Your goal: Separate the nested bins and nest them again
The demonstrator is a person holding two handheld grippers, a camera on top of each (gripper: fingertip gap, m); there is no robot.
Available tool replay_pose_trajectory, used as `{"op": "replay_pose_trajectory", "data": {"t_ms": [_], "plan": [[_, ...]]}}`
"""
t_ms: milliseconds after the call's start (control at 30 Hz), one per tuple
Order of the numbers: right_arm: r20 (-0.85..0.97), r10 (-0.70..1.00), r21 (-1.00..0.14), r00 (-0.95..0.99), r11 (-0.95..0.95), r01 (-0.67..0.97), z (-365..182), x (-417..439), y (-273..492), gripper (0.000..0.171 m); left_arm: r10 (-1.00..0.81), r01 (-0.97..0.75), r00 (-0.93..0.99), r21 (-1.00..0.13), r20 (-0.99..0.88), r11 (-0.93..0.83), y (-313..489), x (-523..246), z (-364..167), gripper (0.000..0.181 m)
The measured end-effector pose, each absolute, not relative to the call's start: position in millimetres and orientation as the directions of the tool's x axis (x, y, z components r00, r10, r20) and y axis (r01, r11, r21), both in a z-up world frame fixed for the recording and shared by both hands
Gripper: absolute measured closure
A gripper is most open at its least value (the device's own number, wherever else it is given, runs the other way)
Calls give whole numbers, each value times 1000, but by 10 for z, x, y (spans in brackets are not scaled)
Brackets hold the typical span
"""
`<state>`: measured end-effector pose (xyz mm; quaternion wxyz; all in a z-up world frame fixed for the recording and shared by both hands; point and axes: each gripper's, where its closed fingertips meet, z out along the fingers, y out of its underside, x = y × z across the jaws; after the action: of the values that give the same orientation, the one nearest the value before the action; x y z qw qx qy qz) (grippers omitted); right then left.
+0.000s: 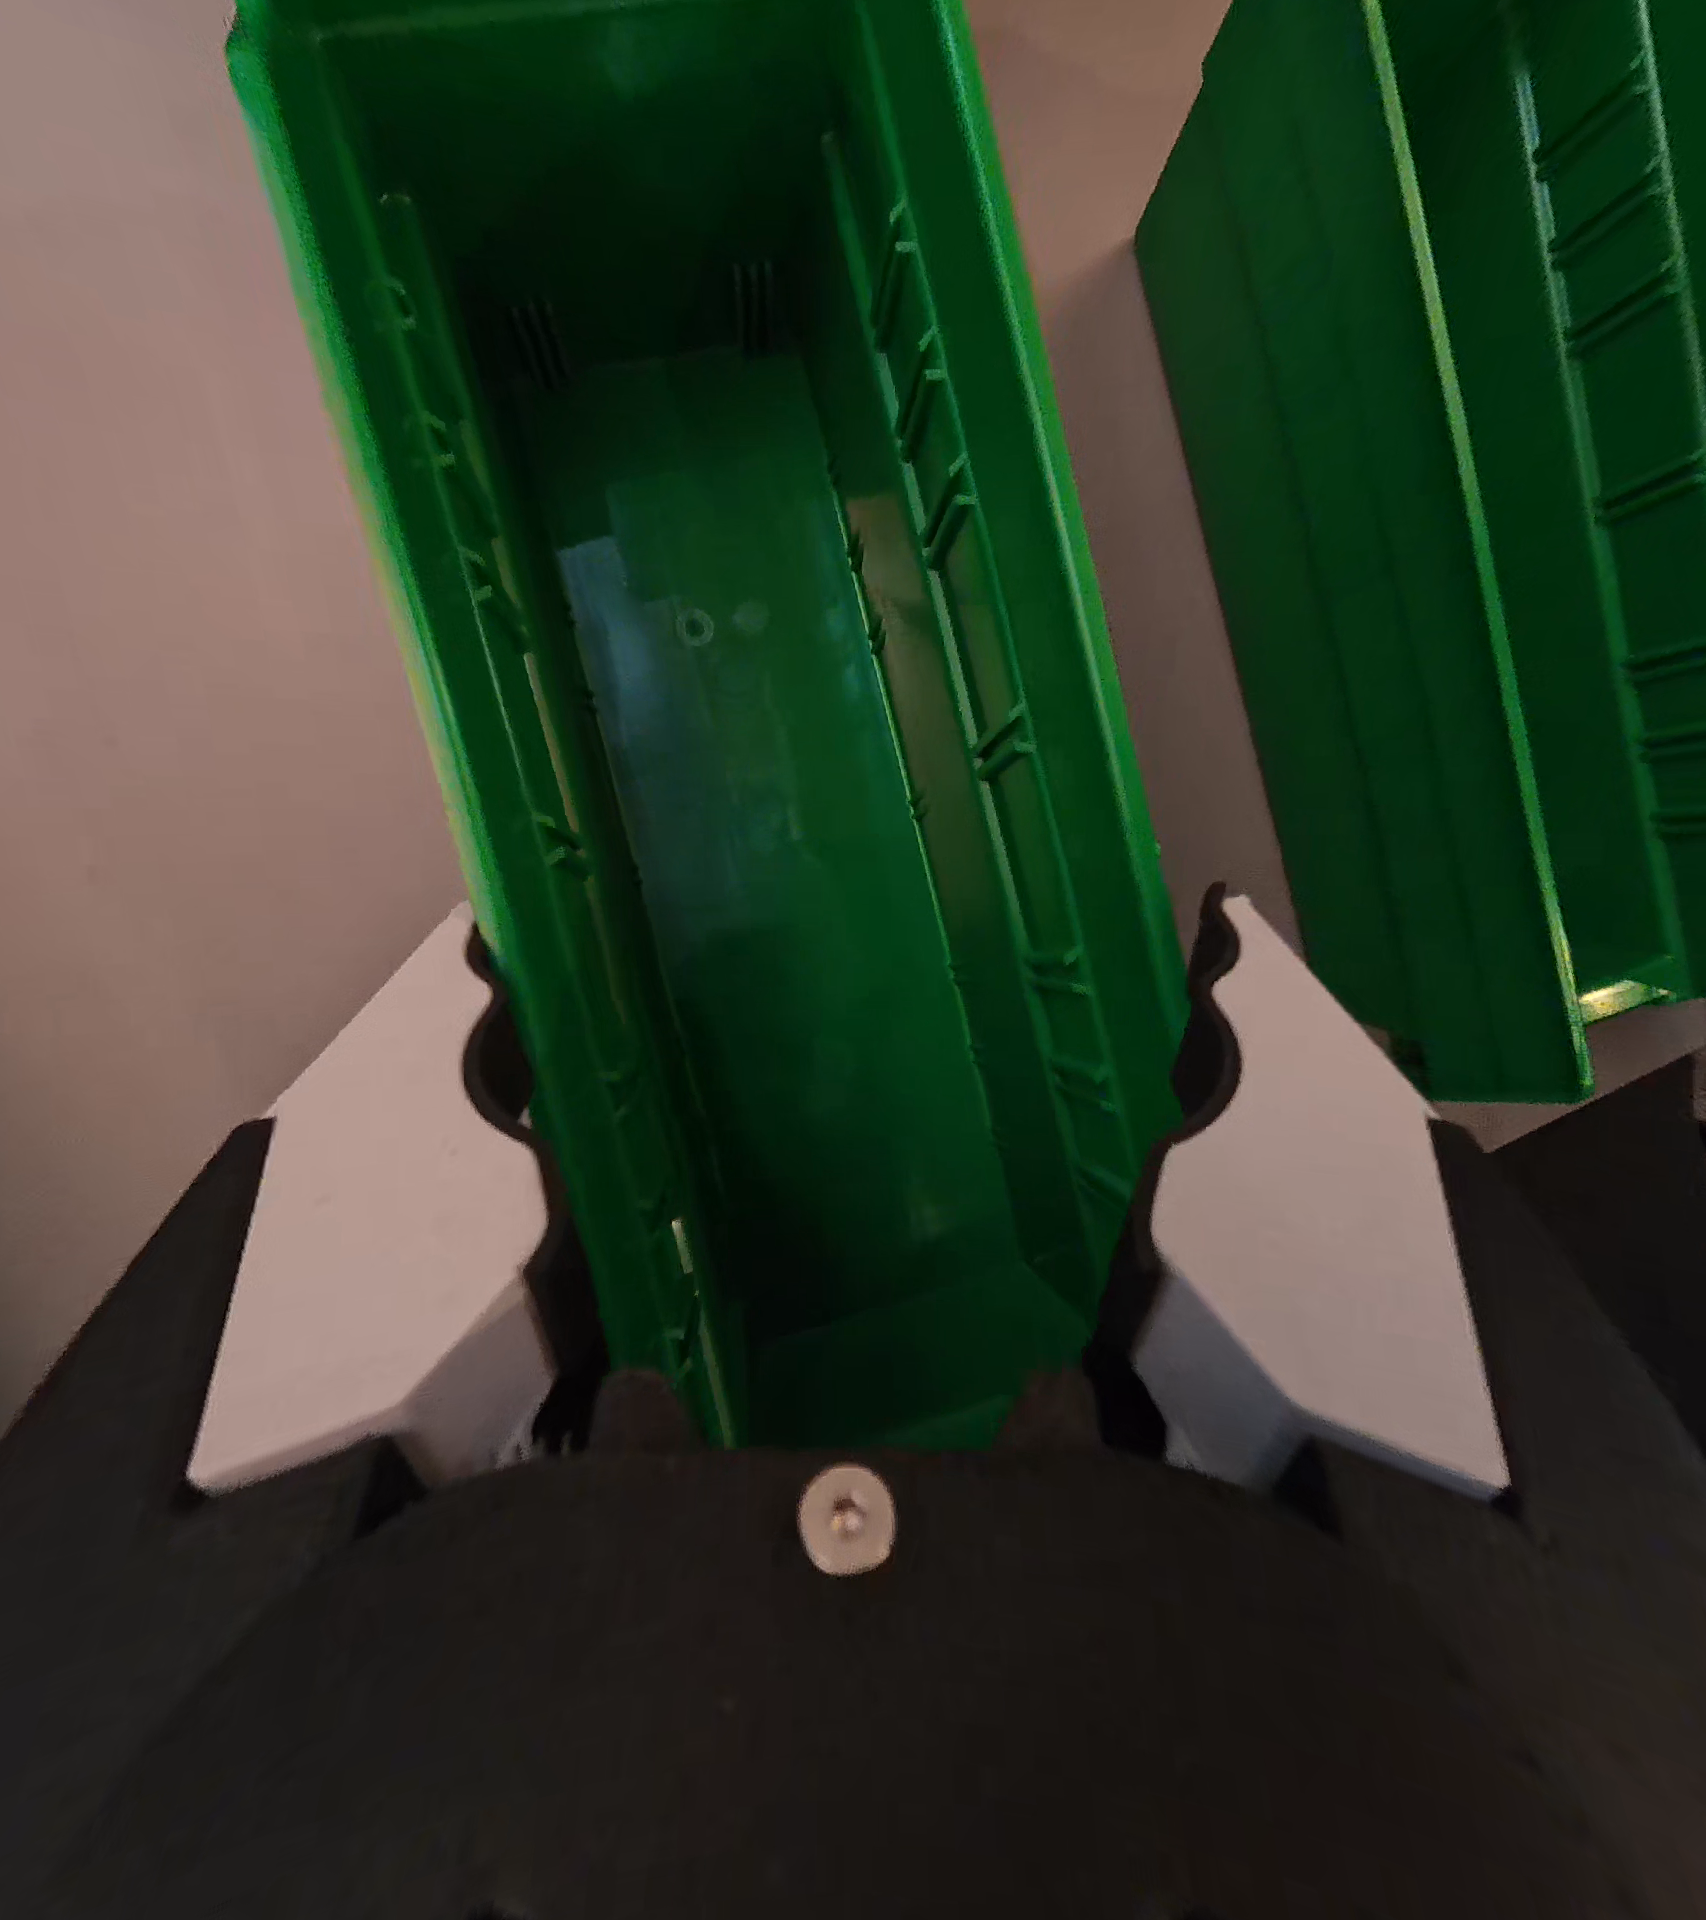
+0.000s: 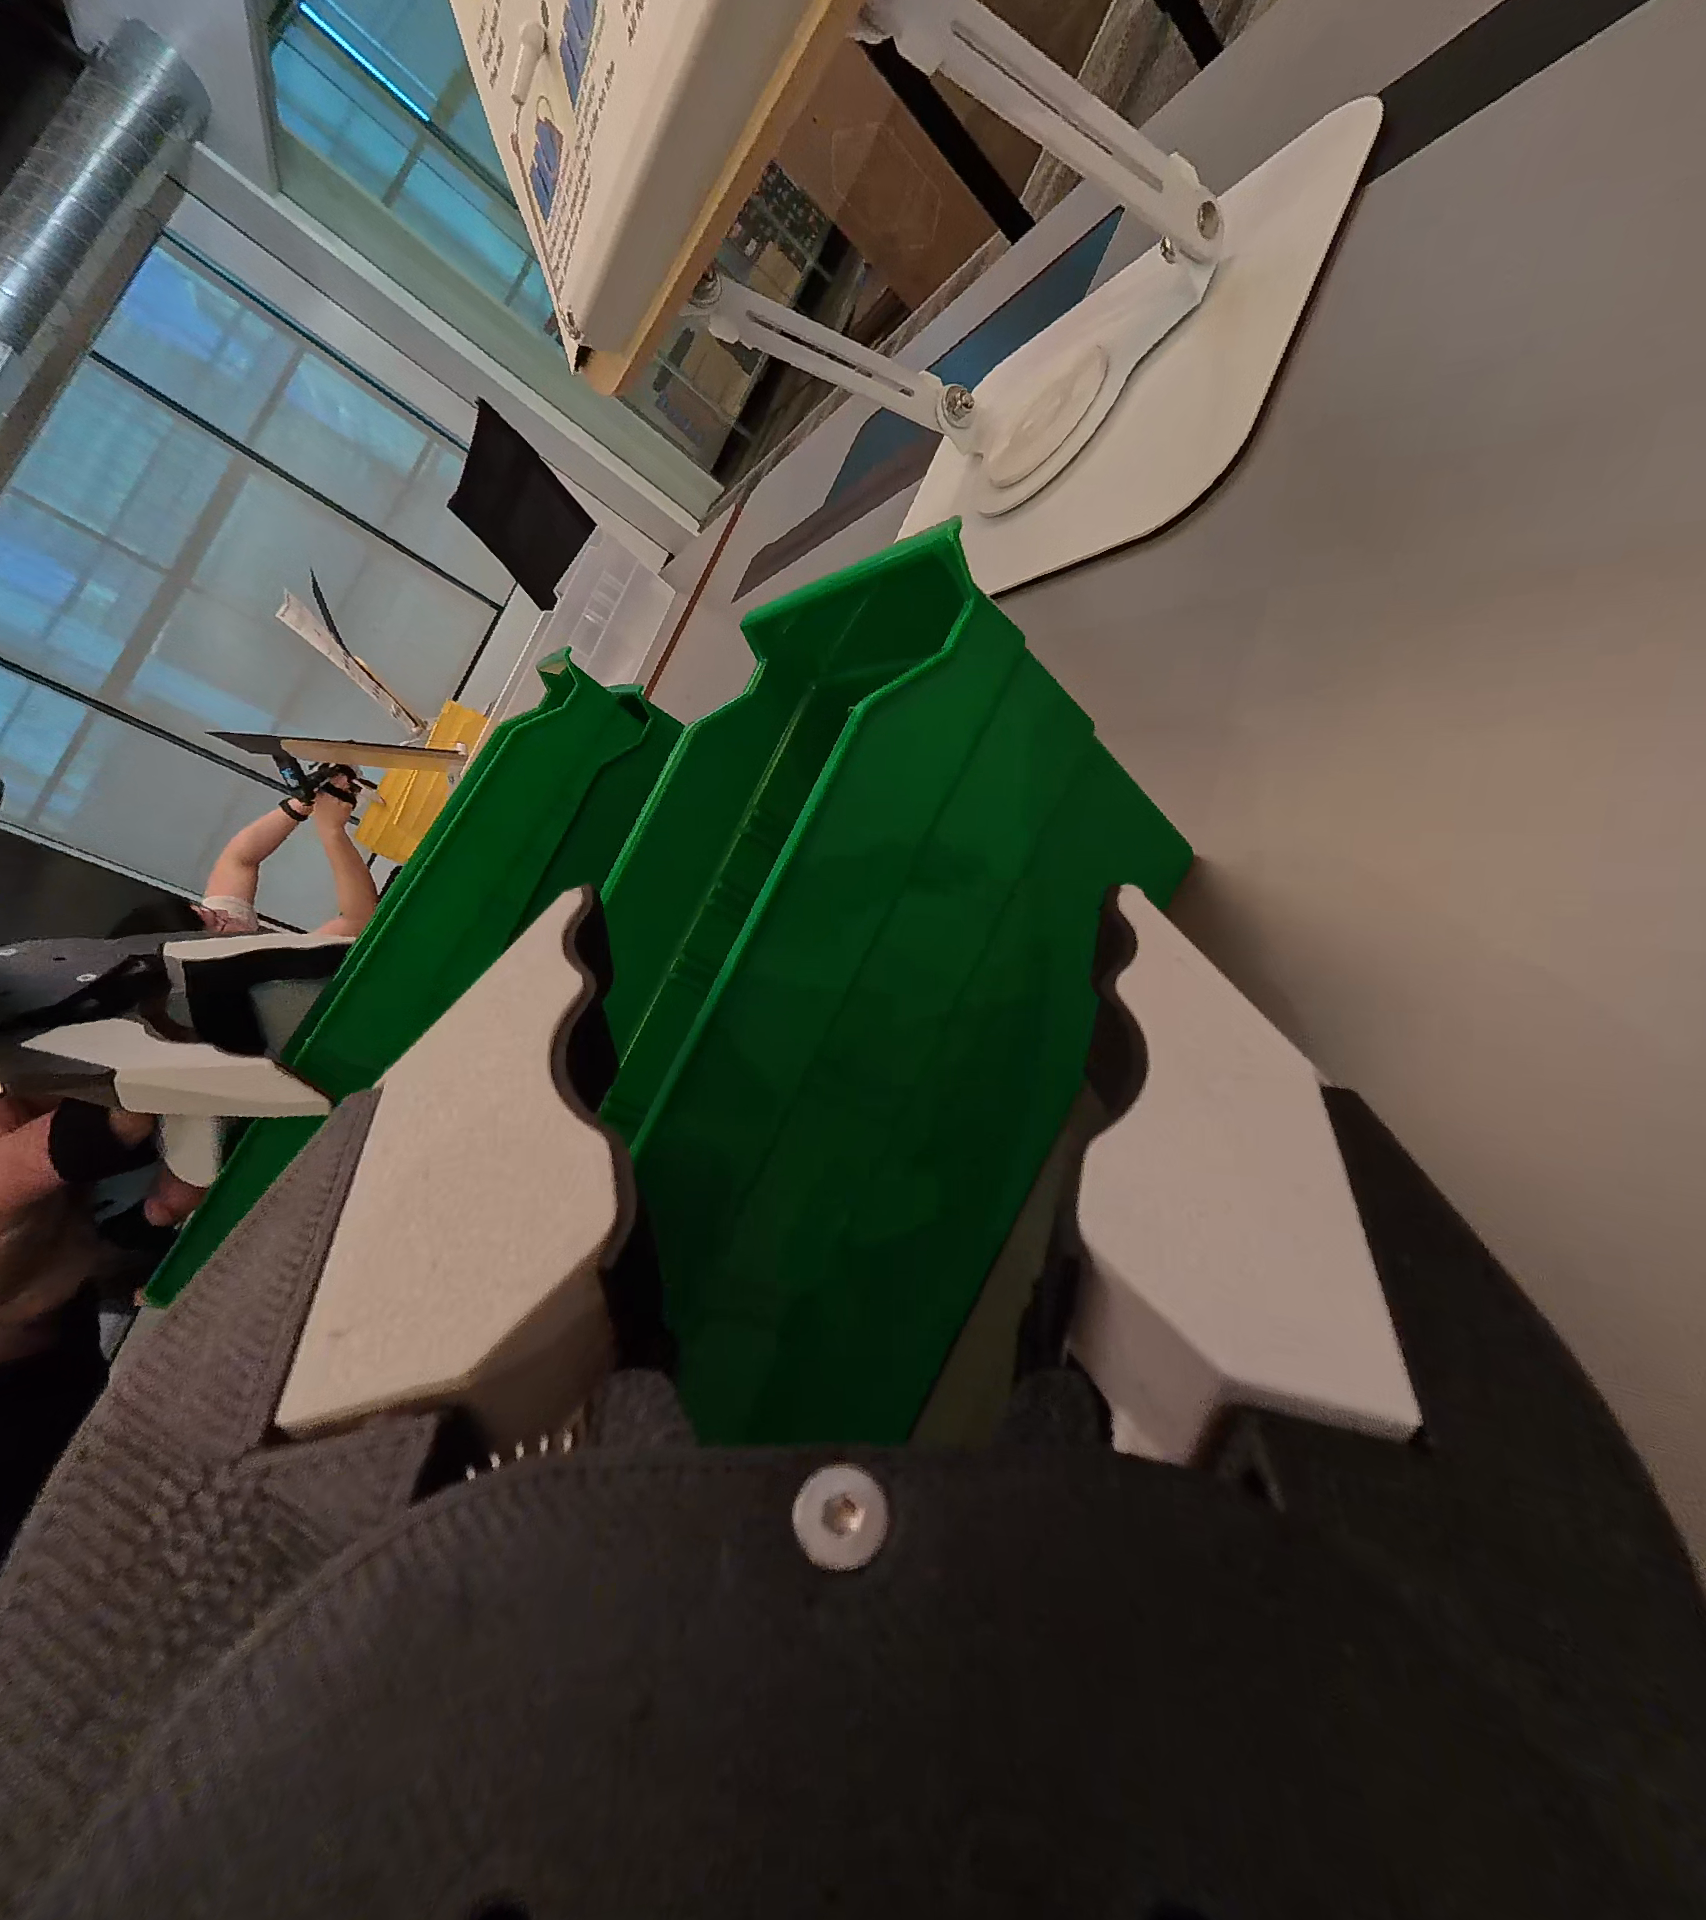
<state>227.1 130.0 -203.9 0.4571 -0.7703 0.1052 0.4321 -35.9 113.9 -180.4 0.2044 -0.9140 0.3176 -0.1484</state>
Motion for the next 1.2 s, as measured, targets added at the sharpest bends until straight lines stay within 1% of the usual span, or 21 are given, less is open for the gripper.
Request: {"op": "replay_pose_trajectory", "data": {"t_ms": [67, 133, 400, 600, 700, 833, 1067, 1200], "plan": [[-762, 233, -613, 605, -562, -555, -2045, 2263, 1299, 79, -643, -524, 751, -458, 148, -718, 1135, -359, -1789, 63], [-760, 233, -614, 606, -563, -554, -2045, 2261, 1297, 79, -646, -519, 748, -472, 153, -713, 1136, -348, -1775, 68], [-764, 227, -609, 604, -564, -558, -2070, 2280, 1304, 79, -645, -471, 735, -526, 211, -709, 1132, -305, -1674, 81], [-767, 223, -605, 602, -566, -560, -2089, 2293, 1308, 79, -652, -438, 725, -581, 222, -686, 1157, -276, -1571, 80], [-768, 222, -603, 600, -565, -562, -2091, 2298, 1310, 79, -645, -448, 725, -546, 243, -709, 1168, -297, -1663, 76], [-767, 225, -605, 601, -566, -560, -2082, 2286, 1310, 79, -645, -458, 729, -535, 230, -709, 1176, -277, -1688, 72], [-766, 226, -607, 601, -562, -562, -2063, 2301, 1305, 79, -650, -456, 713, -529, 264, -715, 1175, -267, -1655, 81], [-767, 227, -607, 600, -560, -565, -2058, 2311, 1313, 79, -651, -443, 709, -546, 272, -711, 1167, -271, -1627, 82]]}}
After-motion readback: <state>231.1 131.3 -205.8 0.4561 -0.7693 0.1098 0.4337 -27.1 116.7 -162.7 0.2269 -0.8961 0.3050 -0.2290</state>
